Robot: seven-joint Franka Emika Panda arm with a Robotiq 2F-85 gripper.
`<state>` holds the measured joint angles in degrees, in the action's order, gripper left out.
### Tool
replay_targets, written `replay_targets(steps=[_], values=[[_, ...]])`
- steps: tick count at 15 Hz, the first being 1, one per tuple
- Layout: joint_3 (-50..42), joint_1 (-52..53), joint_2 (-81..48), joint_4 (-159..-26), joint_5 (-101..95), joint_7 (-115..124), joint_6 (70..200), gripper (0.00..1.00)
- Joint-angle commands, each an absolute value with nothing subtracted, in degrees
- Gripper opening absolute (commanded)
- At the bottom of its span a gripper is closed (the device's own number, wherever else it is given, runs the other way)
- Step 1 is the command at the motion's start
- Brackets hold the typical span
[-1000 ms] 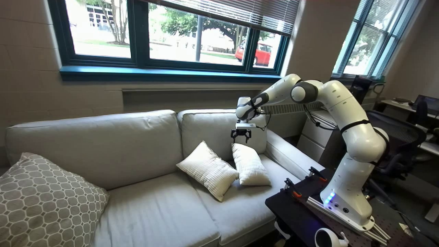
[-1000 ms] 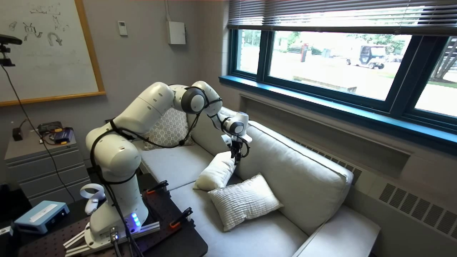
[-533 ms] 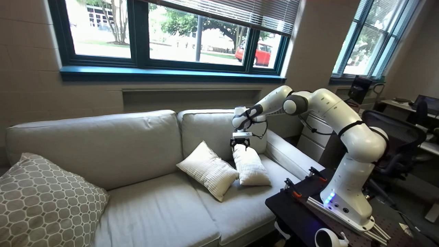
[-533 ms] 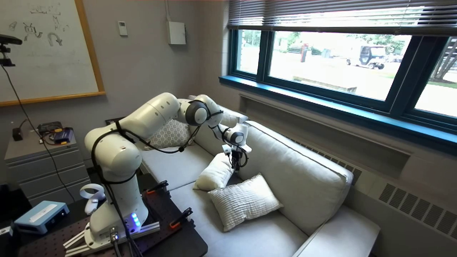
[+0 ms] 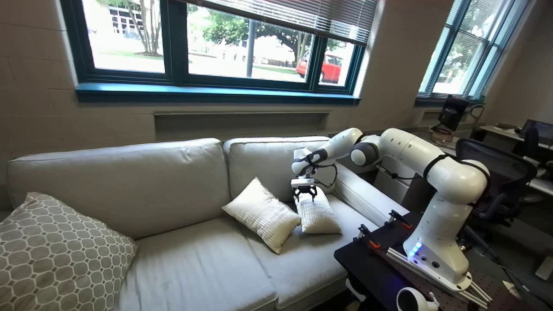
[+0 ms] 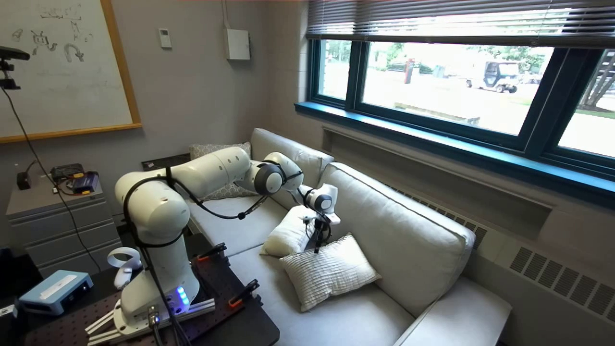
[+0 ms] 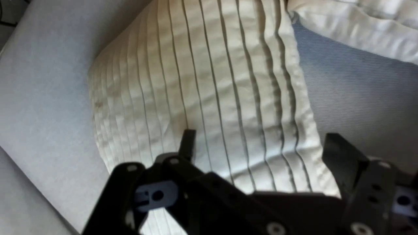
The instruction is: Take the pillows and move them to the right of the couch
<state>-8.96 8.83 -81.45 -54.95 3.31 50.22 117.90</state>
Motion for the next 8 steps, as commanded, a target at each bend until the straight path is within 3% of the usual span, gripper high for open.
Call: replay_targets(steps=[1, 2, 7, 8], values=[[-10.1, 8.3, -90.5, -41.3, 3.7, 57.1, 111.9, 1.0], [-9.6, 9.2, -85.0, -50.1, 1.7, 59.3, 114.1, 1.0], [-9.7, 10.6, -85.7, -49.5, -1.4, 63.9, 110.7, 1.0], [-9.7, 10.8, -85.7, -49.6, -2.0, 64.4, 109.7, 0.75]])
